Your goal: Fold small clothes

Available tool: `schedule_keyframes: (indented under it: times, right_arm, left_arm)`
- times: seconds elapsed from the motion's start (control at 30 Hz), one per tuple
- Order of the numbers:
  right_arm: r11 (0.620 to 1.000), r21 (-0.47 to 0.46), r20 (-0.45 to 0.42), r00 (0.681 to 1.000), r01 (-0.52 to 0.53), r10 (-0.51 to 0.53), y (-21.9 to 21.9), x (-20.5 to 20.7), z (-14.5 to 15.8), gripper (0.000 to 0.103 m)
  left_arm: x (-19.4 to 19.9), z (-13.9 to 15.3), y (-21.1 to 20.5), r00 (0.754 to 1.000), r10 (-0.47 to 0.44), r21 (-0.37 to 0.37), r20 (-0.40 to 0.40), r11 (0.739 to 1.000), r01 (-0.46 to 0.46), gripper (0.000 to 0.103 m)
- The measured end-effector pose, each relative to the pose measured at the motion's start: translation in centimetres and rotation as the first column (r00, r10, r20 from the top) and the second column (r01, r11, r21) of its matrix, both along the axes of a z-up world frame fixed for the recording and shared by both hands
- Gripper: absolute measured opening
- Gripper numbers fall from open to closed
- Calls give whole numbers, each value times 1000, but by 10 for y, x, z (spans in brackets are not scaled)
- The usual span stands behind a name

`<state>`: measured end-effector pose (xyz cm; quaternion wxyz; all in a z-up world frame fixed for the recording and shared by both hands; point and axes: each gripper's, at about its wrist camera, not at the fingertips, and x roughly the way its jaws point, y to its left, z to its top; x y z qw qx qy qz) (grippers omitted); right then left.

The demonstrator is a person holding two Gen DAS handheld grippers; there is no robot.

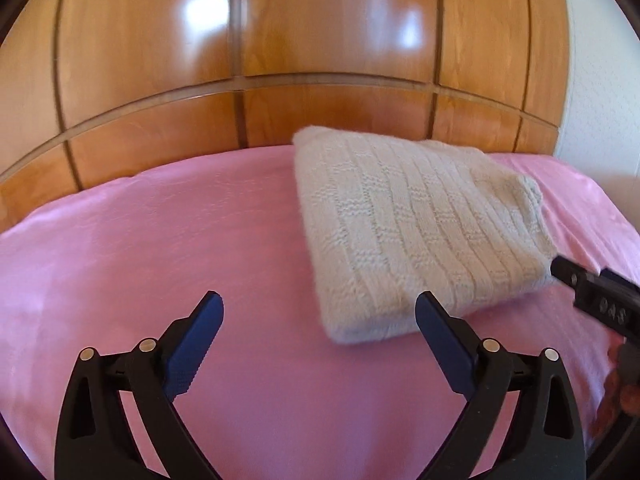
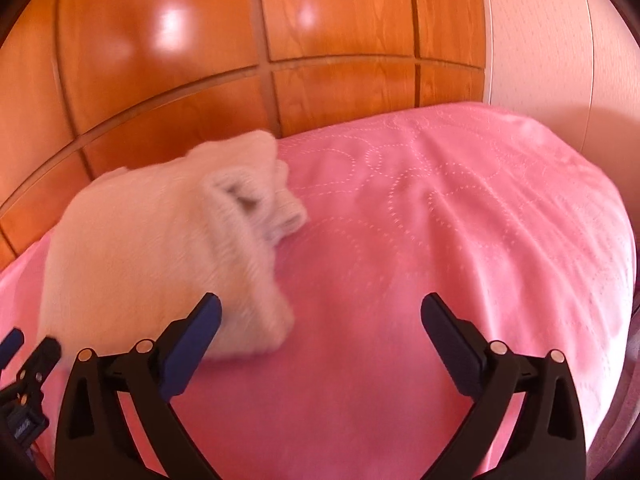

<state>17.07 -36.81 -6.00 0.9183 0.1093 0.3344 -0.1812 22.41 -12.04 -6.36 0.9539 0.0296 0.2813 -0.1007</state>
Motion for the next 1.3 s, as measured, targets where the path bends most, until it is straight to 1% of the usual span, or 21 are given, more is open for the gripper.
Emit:
schedule_keyframes:
  times: [0.07, 0.1, 0.2, 0.27, 0.37, 0.53, 0.7, 0.8, 0.87, 1.03, 1.1, 1.2, 1.3]
  right_arm:
    - [999, 2, 0, 999, -34, 34, 9, -5, 3, 101]
    - [999, 2, 0, 999, -48, 48, 12, -8, 5, 101]
    - [997, -1, 14, 997, -79, 79, 22, -21, 12, 101]
    - [995, 2, 17, 995, -99, 99, 27, -28, 18, 101]
    - [994, 1, 24, 994, -105, 105, 29, -38, 25, 101]
    - [991, 6, 27, 991, -135, 134, 33, -54, 32, 101]
    - [985, -6, 38, 984, -175, 175, 41, -69, 39, 101]
    - [984, -17, 60, 983, -175, 176, 46, -80, 45, 101]
    - [984, -34, 72, 982, -172, 174, 50, -86, 49, 101]
    - [980, -52, 50, 980, -192, 195, 60, -96, 55, 101]
    - [982, -67, 73, 981, -175, 180, 61, -103, 58, 101]
    - [983, -73, 72, 982, -170, 175, 61, -106, 59, 101]
    - [983, -60, 77, 982, -171, 175, 58, -107, 60, 101]
  left_arm:
    - [-14, 3, 10, 1000, 26, -43, 10, 999, -25, 99]
    - [-14, 5, 12, 999, 32, -61, 9, 998, -31, 99]
    - [-27, 6, 24, 998, 58, -116, -8, 992, -59, 99]
    - [-33, 7, 30, 996, 87, -127, -23, 988, -89, 99]
    - [-43, 9, 33, 994, 107, -104, -22, 989, -108, 99]
    - [-66, 17, 33, 993, 114, -38, -15, 993, -114, 99]
    - [-88, 31, 30, 987, 151, -5, 51, 989, -151, 99]
    - [-96, 37, 28, 987, 141, 6, 72, 990, -142, 99]
    - [-100, 40, 28, 987, 141, 5, 77, 990, -142, 99]
    - [-108, 49, 34, 984, 148, -4, 96, 989, -148, 99]
    - [-110, 52, 37, 984, 153, -11, 96, 988, -153, 99]
    - [-112, 53, 40, 983, 160, -23, 94, 987, -158, 99]
    - [-115, 53, 40, 983, 158, -21, 97, 987, -157, 99]
